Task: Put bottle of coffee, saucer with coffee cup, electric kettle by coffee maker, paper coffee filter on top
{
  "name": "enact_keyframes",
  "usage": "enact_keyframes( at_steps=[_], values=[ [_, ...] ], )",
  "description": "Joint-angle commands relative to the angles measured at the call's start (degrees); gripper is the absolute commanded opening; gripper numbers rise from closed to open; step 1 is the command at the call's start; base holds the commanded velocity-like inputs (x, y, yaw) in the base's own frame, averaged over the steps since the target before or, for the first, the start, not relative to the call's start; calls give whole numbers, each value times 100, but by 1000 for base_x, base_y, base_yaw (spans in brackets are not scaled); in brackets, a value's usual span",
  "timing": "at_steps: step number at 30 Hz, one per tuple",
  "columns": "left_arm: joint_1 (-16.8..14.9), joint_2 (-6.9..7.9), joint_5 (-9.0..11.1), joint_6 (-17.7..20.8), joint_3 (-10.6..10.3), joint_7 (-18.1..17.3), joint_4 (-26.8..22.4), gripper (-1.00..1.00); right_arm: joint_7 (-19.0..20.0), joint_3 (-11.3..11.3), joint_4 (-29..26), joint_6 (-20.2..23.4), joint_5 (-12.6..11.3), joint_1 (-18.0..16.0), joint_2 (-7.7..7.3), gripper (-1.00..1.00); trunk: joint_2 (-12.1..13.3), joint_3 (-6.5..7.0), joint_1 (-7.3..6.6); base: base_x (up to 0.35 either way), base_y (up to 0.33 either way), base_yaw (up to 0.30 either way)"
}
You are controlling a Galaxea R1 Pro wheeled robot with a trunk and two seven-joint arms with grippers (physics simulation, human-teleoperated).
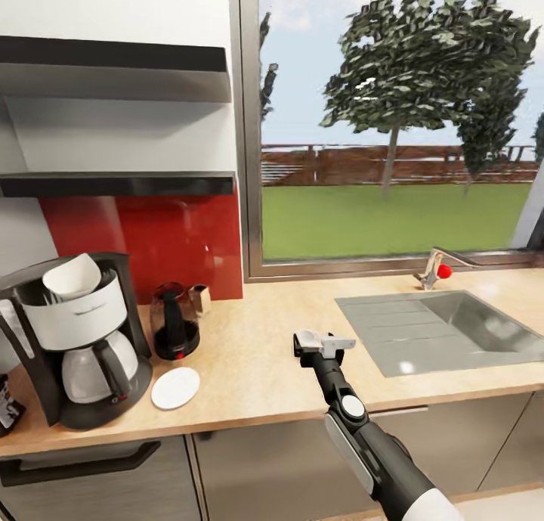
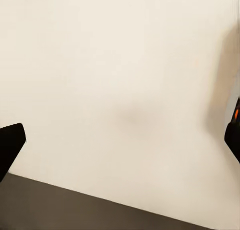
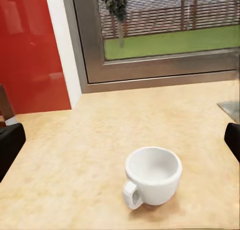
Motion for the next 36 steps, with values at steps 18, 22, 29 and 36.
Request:
enact_keyframes(
  at_steps=[18,22,29,36],
  values=[
    [51,-5,15,-10,12,14,53,100,-1526,-1080,-997,4571,-92,-1319,52,100,-4,-2,2,103,-53,-128],
    [369,22,12,15,-2,14,56,100,-1541,-1206,-1066,5479,-123,-1374,108,100,-4,-2,2,1,-1,0],
    [559,35,12,353,-6,151,114,100,-1527,-1185,-1024,5539,-128,-1373,252,100,-4,-2,2,56,0,0],
    [586,43,12,525,-22,182,136,100,-1522,-1190,-825,5542,-128,-1368,282,100,-4,-2,2,217,0,0]
  ],
)
